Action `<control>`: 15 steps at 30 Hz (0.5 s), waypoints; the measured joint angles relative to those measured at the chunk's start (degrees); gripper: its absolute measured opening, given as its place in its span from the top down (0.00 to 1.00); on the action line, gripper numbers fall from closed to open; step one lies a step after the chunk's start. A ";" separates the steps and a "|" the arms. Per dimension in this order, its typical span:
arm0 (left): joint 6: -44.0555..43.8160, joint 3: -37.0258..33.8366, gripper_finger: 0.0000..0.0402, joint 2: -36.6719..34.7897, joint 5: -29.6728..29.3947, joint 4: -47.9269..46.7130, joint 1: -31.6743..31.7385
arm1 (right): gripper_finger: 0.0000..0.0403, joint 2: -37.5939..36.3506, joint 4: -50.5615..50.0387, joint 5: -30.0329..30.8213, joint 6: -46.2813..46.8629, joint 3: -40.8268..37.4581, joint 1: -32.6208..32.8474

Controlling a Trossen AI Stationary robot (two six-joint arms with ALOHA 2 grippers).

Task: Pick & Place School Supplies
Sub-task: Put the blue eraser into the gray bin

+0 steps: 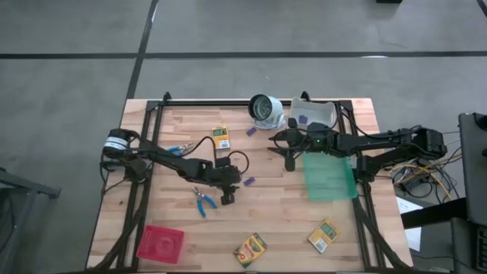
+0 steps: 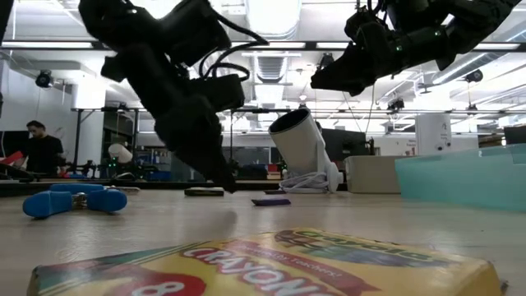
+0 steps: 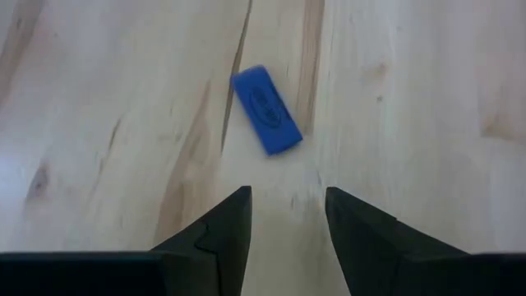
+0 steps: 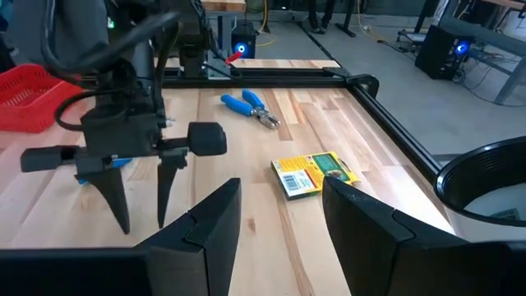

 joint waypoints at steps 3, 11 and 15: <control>-0.06 -1.31 0.59 0.40 -0.02 3.26 0.00 | 0.58 0.00 -0.02 0.00 0.00 0.00 0.00; 1.56 -0.14 0.59 4.61 -0.36 5.26 0.04 | 0.58 0.00 0.00 0.00 0.00 0.02 0.00; 2.18 0.94 0.59 6.65 -1.13 6.29 0.02 | 0.58 0.00 -0.02 0.00 0.00 0.02 0.00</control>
